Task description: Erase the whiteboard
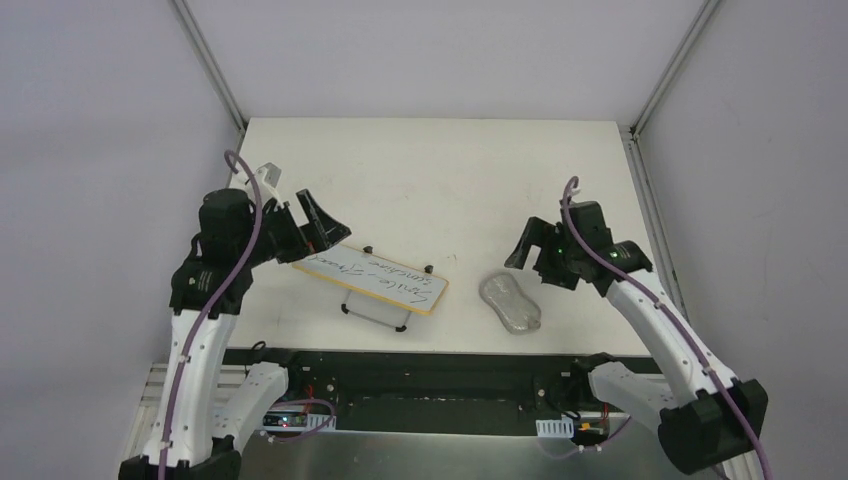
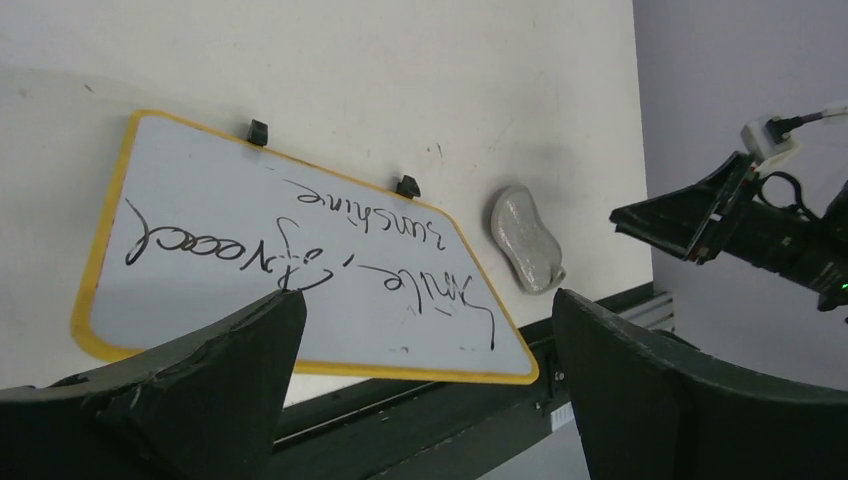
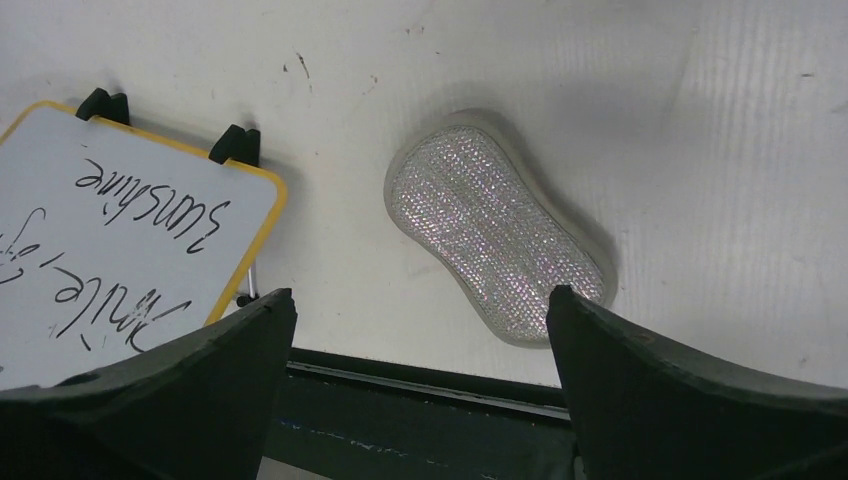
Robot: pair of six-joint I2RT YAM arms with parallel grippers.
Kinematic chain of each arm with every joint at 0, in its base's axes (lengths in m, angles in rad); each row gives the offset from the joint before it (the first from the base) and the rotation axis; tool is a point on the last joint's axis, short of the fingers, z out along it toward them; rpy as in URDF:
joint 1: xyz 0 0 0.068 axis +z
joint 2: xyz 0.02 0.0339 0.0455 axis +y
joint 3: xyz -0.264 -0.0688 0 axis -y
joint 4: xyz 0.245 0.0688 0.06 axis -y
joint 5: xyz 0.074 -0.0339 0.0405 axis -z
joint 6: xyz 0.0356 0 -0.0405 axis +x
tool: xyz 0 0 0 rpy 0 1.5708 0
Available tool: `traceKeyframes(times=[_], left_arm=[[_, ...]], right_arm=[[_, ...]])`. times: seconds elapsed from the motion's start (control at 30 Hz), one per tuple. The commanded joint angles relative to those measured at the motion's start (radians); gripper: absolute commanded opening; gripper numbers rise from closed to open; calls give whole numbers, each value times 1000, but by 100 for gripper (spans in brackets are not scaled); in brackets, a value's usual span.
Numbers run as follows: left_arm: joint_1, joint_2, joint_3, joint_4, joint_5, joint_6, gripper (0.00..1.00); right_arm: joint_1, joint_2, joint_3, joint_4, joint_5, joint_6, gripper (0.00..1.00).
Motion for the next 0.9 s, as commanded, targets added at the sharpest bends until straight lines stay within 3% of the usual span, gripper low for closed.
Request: traceKeyframes(times=[0.0, 0.13, 0.33, 0.5, 0.87], left_arm=[[-21, 103, 46, 42, -24, -109, 99], [-24, 209, 213, -236, -82, -153, 97], [-23, 240, 442, -582, -192, -286, 95], [-23, 197, 430, -662, -223, -356, 95], [-24, 218, 478, -759, -210, -221, 94]], right_arm=[[-5, 160, 19, 138, -136, -14, 97], [6, 322, 104, 57, -155, -37, 88], [161, 496, 203, -29, -50, -111, 87], [266, 518, 210, -43, 63, -101, 85], [383, 563, 101, -13, 208, -5, 76]])
